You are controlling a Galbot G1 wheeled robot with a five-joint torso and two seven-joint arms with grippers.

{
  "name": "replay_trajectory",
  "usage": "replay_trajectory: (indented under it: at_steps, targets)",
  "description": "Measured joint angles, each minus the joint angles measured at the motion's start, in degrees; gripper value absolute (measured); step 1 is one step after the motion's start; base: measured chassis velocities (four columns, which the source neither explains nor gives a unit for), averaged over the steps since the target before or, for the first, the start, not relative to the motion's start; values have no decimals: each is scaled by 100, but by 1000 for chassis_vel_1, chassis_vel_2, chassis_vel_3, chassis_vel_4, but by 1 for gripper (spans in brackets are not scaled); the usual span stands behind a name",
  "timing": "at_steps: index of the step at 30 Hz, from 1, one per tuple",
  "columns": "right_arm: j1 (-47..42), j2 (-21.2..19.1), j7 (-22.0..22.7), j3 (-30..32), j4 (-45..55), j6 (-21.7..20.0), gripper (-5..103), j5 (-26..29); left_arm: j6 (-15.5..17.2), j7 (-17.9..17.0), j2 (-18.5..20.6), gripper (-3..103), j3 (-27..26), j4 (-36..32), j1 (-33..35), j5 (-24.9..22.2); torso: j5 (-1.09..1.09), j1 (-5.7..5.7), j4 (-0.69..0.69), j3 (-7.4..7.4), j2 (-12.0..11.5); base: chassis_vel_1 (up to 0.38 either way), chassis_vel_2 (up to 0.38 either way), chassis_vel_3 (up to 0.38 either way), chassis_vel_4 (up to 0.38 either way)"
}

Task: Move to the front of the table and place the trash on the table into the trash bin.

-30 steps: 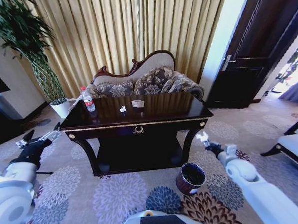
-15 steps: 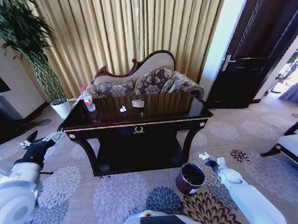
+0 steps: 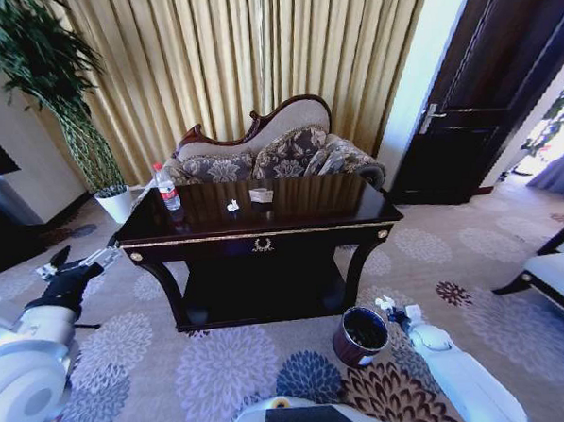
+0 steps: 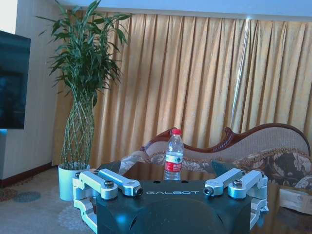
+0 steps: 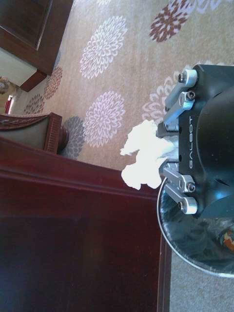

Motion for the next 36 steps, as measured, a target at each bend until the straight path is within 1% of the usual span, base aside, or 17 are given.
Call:
replay_trajectory:
  at_steps: [2, 3, 7, 8, 10, 11, 12, 13, 16, 17, 18, 19, 21, 32, 35, 36]
  targets:
    - [-30, -41, -3, 21, 6, -1, 35, 32, 0, 1, -26, 100, 31, 0, -7, 3, 1, 0, 0, 0, 0, 0, 0, 0, 0]
    - [-30, -41, -3, 21, 6, -1, 35, 32, 0, 1, -26, 100, 31, 0, -7, 3, 1, 0, 0, 0, 0, 0, 0, 0, 0]
    - [-82, -84, -23, 44, 45, -1, 57, 88, -3, 2, -22, 100, 45, 0, -46, 9, 0, 0, 0, 0, 0, 0, 0, 0, 0]
    - [-82, -84, -23, 44, 45, -1, 57, 88, -3, 2, -22, 100, 45, 0, -46, 9, 0, 0, 0, 0, 0, 0, 0, 0, 0]
    - [-92, -84, -55, 55, 58, 3, 68, 98, -4, 4, -12, 100, 44, 0, -55, 9, 1, 0, 1, 0, 0, 0, 0, 0, 0]
    - [-95, -82, -81, 66, 58, 5, 68, 99, -4, 4, -11, 100, 42, 0, -55, 9, 1, 0, 1, 0, 0, 0, 0, 0, 0]
    - [-99, -78, -140, 92, 57, 9, 73, 96, -5, 5, -8, 100, 29, 0, -54, 9, 1, 0, 0, 0, 0, 0, 0, 0, 0]
    - [-99, -78, -140, 92, 57, 9, 73, 96, -5, 5, -8, 100, 29, 0, -54, 9, 1, 0, 0, 0, 0, 0, 0, 0, 0]
    - [-110, -77, -178, 128, 54, 16, 89, 99, -8, 6, 9, 100, -4, 0, -45, 8, 1, 0, 1, 0, 1, 0, 0, 0, 0]
    - [-110, -77, -178, 128, 54, 16, 89, 99, -8, 6, 9, 100, -4, 0, -45, 8, 1, 0, 1, 0, 1, 0, 0, 0, 0]
    - [-121, -82, -194, 138, 55, 16, 94, 105, -9, 6, 13, 100, -7, 0, -45, 7, 1, 0, 1, 0, 0, 0, 0, 0, 0]
    - [-130, -85, -204, 146, 57, 17, 94, 112, -9, 7, 14, 100, -7, 0, -45, 6, 1, 0, 1, 0, 0, 0, 0, 0, 0]
    - [-164, -98, -224, 178, 74, 17, 99, 120, -10, 8, 13, 100, -1, 0, -49, 5, 1, 0, 0, 0, 0, 0, 0, 0, 0]
    - [-286, -130, -287, 260, 185, 16, 100, 121, -10, 9, 0, 100, 21, 0, -63, -1, 1, 0, 0, 0, 0, 0, 0, 0, 0]
    - [-343, -154, -285, 370, 410, -34, 100, 348, -11, 9, -15, 100, 15, 0, -49, -2, 2, 0, 0, 0, 0, 0, 0, 0, 0]
    - [-343, -154, -285, 370, 410, -34, 100, 348, -11, 9, -15, 100, 15, 0, -49, -2, 2, 0, 0, 0, 0, 0, 0, 0, 0]
